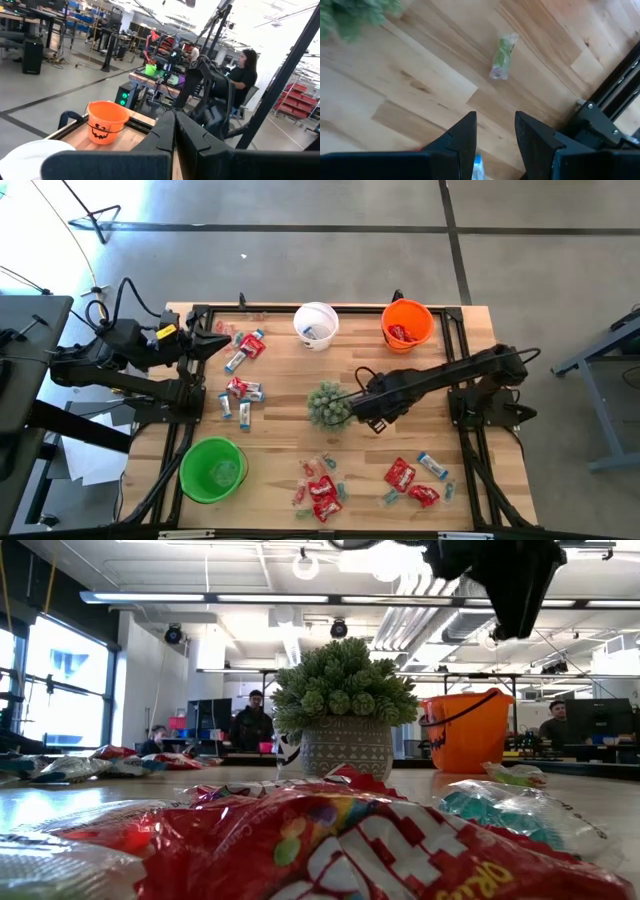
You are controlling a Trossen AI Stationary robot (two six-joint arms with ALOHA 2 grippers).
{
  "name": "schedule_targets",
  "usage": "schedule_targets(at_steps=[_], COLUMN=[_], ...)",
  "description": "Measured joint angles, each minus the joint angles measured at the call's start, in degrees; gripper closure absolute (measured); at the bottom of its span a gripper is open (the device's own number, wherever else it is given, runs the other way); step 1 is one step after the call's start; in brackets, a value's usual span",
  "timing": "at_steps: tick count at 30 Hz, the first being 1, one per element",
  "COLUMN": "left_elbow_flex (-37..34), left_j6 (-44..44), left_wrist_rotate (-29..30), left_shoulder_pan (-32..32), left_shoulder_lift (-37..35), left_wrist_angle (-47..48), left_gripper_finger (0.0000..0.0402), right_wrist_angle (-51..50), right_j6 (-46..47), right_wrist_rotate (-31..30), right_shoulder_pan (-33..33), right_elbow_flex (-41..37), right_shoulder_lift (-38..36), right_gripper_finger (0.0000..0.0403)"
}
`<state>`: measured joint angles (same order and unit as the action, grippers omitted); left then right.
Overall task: Sort candy
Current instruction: Put the green gummy into the green bucket
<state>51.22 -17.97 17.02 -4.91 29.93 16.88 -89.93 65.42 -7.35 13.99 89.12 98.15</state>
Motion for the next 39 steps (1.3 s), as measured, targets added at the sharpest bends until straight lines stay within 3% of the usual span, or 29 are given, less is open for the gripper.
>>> schedule_targets(at_steps=[6,16,23,30,39], left_elbow_flex=[0.0,0.0,0.0,0.0,0.0], left_j6=[0.0,-0.1,-0.6,0.1,0.1], left_wrist_rotate=[0.0,4.6,4.7,4.9,7.7], left_shoulder_pan=[0.0,0.0,0.0,0.0,0.0], left_shoulder_lift=[0.0,0.0,0.2,0.9,2.0], left_wrist_angle=[-0.4,-1.2,-4.2,-8.2,-8.7], left_gripper_finger=[0.0401,0.0401,0.0401,0.0401,0.0401], right_wrist_angle=[-0.1,0.0,1.9,24.5,40.8], right_j6=[4.2,4.9,9.7,10.8,13.1], right_wrist_rotate=[-2.6,-12.2,-9.2,-8.1,-2.7], right_shoulder_pan=[1.5,0.7,-1.2,-1.2,-1.3], right_elbow_flex=[0.0,-0.7,-16.5,-32.3,-47.7], right_shoulder_lift=[-7.3,-18.3,-27.0,-34.2,-33.9], right_gripper_finger=[0.0274,0.0274,0.0274,0.0274,0.0274])
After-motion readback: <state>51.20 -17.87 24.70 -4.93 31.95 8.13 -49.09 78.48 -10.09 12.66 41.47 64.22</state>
